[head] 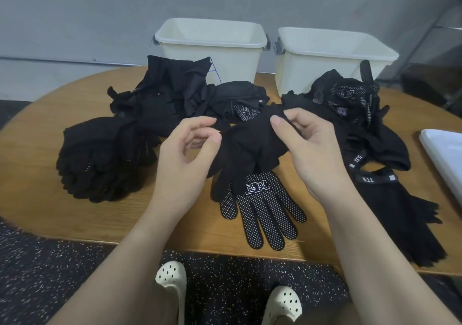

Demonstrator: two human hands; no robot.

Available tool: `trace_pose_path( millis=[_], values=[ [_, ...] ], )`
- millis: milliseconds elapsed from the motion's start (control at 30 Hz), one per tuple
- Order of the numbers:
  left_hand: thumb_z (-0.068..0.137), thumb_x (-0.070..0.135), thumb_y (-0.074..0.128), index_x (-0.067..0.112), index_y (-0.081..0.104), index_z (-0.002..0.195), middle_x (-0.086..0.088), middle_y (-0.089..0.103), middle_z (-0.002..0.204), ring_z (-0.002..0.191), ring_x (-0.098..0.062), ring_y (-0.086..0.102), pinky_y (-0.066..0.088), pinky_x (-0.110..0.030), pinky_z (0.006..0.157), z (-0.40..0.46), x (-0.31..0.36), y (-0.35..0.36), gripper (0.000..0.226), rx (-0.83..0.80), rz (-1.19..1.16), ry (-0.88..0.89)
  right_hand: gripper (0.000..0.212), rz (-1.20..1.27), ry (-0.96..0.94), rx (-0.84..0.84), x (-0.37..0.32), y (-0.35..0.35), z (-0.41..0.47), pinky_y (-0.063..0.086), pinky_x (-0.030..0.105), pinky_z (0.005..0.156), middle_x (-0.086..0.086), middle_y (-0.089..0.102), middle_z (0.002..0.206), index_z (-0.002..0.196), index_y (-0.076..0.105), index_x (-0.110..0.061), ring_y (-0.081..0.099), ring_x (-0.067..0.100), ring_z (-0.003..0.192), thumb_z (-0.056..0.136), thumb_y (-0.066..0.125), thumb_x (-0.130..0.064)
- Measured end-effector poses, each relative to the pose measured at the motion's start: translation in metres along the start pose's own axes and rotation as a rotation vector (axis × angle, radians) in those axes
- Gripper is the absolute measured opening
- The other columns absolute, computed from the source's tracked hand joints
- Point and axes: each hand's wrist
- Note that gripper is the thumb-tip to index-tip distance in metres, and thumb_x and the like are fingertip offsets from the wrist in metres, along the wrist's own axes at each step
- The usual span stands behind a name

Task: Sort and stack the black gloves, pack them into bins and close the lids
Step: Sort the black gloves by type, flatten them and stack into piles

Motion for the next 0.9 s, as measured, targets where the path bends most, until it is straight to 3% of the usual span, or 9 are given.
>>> trace_pose_path(
  millis=[167, 267, 400, 467, 533, 600, 700, 900],
  values=[
    [0.097, 0.021, 0.071, 0.02, 0.066, 0.131, 0.013, 0.072, 0.117, 0.115, -0.006, 0.065, 0.052, -0.034, 0.105, -0.001, 0.004, 0.001, 0.035, -0.061, 0.072, 0.033, 0.018, 0.042, -0.024, -0.028, -0.008, 0.008, -0.005, 0.051, 0.024, 0.072, 0.0, 0.071, 0.08, 0.086, 0.073, -0.012, 0.064, 0.011, 0.078, 0.101, 0.063, -0.011],
    [0.096, 0.021, 0.071, 0.019, 0.059, 0.135, 0.01, 0.065, 0.13, 0.123, -0.006, 0.059, 0.047, -0.029, 0.108, -0.003, 0.002, 0.004, 0.042, 0.023, 0.159, 0.117, 0.016, 0.207, 0.061, -0.013, -0.013, 0.014, -0.007, 0.054, 0.027, 0.072, 0.006, 0.073, 0.087, 0.089, 0.074, -0.01, 0.066, 0.017, 0.082, 0.101, 0.062, -0.011],
    [0.095, 0.012, 0.062, 0.01, 0.063, 0.122, 0.002, 0.064, 0.12, 0.117, -0.008, 0.059, 0.044, -0.018, 0.099, -0.012, 0.009, 0.009, 0.027, 0.106, 0.201, 0.283, 0.014, 0.329, 0.148, 0.021, -0.017, 0.015, -0.005, 0.057, 0.032, 0.073, 0.014, 0.074, 0.095, 0.097, 0.072, -0.003, 0.068, 0.023, 0.087, 0.099, 0.062, -0.012],
    [0.098, 0.014, 0.06, 0.012, 0.065, 0.121, 0.002, 0.065, 0.118, 0.116, -0.012, 0.06, 0.046, -0.022, 0.098, -0.017, 0.015, 0.013, 0.024, 0.059, 0.142, 0.316, 0.013, 0.305, 0.155, 0.019, -0.018, 0.016, -0.005, 0.055, 0.035, 0.071, 0.014, 0.074, 0.092, 0.095, 0.072, -0.004, 0.068, 0.023, 0.083, 0.099, 0.062, -0.013],
    [0.097, 0.027, 0.06, 0.016, 0.065, 0.129, 0.005, 0.066, 0.123, 0.119, -0.016, 0.061, 0.048, -0.026, 0.099, -0.022, 0.021, 0.016, 0.034, -0.031, 0.096, 0.283, 0.014, 0.286, 0.164, 0.007, -0.019, 0.018, -0.006, 0.055, 0.034, 0.068, 0.011, 0.075, 0.086, 0.089, 0.072, -0.009, 0.068, 0.022, 0.078, 0.099, 0.063, -0.014],
    [0.091, 0.034, 0.067, 0.02, 0.06, 0.138, 0.008, 0.065, 0.128, 0.123, -0.014, 0.06, 0.048, -0.019, 0.097, -0.027, 0.025, 0.02, 0.049, -0.097, 0.088, 0.237, 0.016, 0.294, 0.179, -0.008, -0.019, 0.02, -0.006, 0.057, 0.033, 0.064, 0.01, 0.073, 0.084, 0.086, 0.072, -0.011, 0.068, 0.021, 0.076, 0.099, 0.064, -0.013],
    [0.084, 0.027, 0.077, 0.022, 0.056, 0.143, 0.012, 0.065, 0.131, 0.124, -0.01, 0.061, 0.048, -0.013, 0.096, -0.03, 0.021, 0.022, 0.062, -0.08, 0.095, 0.213, 0.012, 0.3, 0.195, -0.029, -0.018, 0.024, -0.005, 0.059, 0.036, 0.067, 0.013, 0.075, 0.09, 0.091, 0.072, -0.009, 0.072, 0.026, 0.082, 0.099, 0.064, -0.013],
    [0.093, 0.006, 0.072, 0.019, 0.063, 0.139, 0.01, 0.069, 0.129, 0.122, -0.005, 0.064, 0.052, -0.024, 0.103, -0.025, 0.014, 0.024, 0.048, 0.048, 0.062, 0.142, 0.014, 0.273, 0.202, -0.111, -0.014, 0.028, -0.005, 0.059, 0.03, 0.065, 0.009, 0.077, 0.091, 0.099, 0.073, -0.007, 0.074, 0.021, 0.083, 0.101, 0.062, -0.015]
  ],
)
Point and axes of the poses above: each hand's wrist, its own z-axis towards the middle knuckle, its own y-axis out of the palm, x = y × z
